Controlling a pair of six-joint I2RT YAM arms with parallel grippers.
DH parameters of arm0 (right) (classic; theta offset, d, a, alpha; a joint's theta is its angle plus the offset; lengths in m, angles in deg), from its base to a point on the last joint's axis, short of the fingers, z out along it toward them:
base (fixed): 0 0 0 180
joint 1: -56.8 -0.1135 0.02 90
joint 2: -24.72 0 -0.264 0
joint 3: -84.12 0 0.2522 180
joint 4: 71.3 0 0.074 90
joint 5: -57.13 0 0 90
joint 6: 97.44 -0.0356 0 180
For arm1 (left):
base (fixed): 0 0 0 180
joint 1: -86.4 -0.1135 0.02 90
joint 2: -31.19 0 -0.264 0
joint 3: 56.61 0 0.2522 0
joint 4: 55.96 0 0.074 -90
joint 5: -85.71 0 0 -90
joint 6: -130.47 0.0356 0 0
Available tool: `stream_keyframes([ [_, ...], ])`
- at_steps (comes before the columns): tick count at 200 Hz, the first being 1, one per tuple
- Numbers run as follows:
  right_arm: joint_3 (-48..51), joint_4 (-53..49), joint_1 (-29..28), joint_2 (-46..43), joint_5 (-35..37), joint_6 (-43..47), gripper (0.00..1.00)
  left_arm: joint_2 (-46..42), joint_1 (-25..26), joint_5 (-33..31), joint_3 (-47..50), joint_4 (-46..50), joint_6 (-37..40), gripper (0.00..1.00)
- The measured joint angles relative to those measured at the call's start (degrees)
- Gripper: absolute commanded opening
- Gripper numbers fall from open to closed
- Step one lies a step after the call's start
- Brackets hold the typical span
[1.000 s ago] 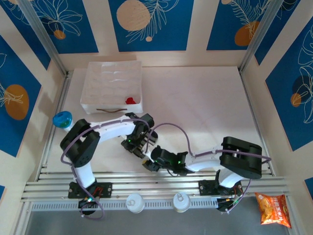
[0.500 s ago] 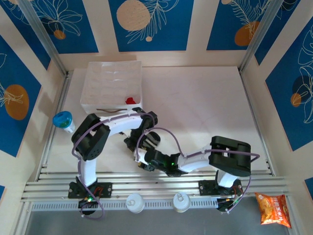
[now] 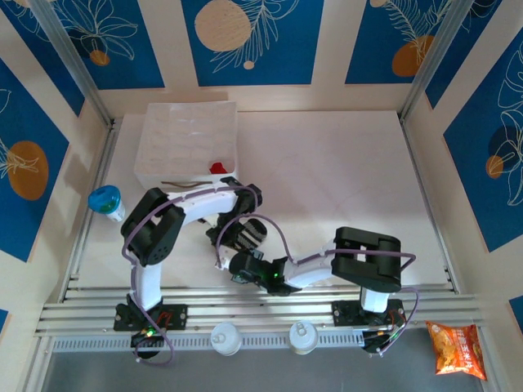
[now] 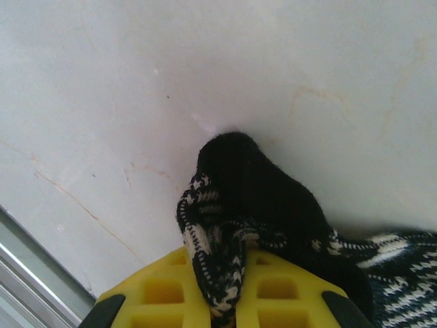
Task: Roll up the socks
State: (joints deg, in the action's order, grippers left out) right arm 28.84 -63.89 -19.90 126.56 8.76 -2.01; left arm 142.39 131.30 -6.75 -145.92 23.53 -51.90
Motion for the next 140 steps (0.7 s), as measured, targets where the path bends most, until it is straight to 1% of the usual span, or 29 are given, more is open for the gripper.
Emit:
stream_keyframes([
  [3,-0.2,-0.3,-0.1,0.1,0.1,-0.6,0.0,0.0,-0.1,-0.1,0.0,0.0,0.0,0.0],
  [6,-0.3,-0.4,-0.1,0.1,0.4,-0.9,0.0,0.0,-0.1,-0.2,0.0,0.0,0.0,0.04],
  [18,-0.5,-0.8,-0.2,0.3,0.8,-2.8,0.0,-0.5,-0.3,-0.2,0.3,-0.3,0.1,0.31],
  [32,-0.4,-0.7,-0.3,0.3,1.2,-5.4,0.0,-2.4,-0.4,-0.1,2.2,-2.6,0.1,0.68],
  [37,-0.1,-0.4,-0.3,0.3,1.3,-6.8,0.0,-3.6,-0.6,0.0,3.2,-3.9,0.1,0.76],
  [46,0.6,0.6,-0.3,0.3,1.3,-9.1,0.0,-5.9,-0.8,0.4,5.0,-5.6,-0.1,0.82],
  [64,3.1,4.2,-0.3,-0.1,1.0,-13.4,0.0,-11.0,-1.7,0.3,8.1,-10.0,-0.1,0.86],
  [67,3.7,5.1,-0.3,-0.2,0.9,-14.4,0.0,-11.7,-1.9,0.3,8.4,-10.6,0.0,0.9],
  [70,4.3,5.9,-0.2,-0.3,0.8,-15.2,0.0,-12.6,-2.1,0.1,8.7,-11.4,0.1,0.92],
  [95,8.5,11.7,0.3,-1.2,-0.3,-22.1,0.0,-19.8,-3.7,-1.1,12.5,-18.6,1.6,0.92],
  [104,9.7,13.9,0.5,-1.2,-0.5,-24.5,0.0,-22.2,-4.2,-1.3,14.6,-21.7,2.4,0.9],
  [118,11.0,16.6,0.6,-1.0,-0.8,-28.0,0.0,-25.2,-4.7,-1.5,18.1,-26.4,3.9,0.83],
  [140,13.2,21.5,0.9,-0.1,-1.5,-33.1,0.0,-26.6,-4.9,-0.7,22.0,-32.2,8.1,0.67],
])
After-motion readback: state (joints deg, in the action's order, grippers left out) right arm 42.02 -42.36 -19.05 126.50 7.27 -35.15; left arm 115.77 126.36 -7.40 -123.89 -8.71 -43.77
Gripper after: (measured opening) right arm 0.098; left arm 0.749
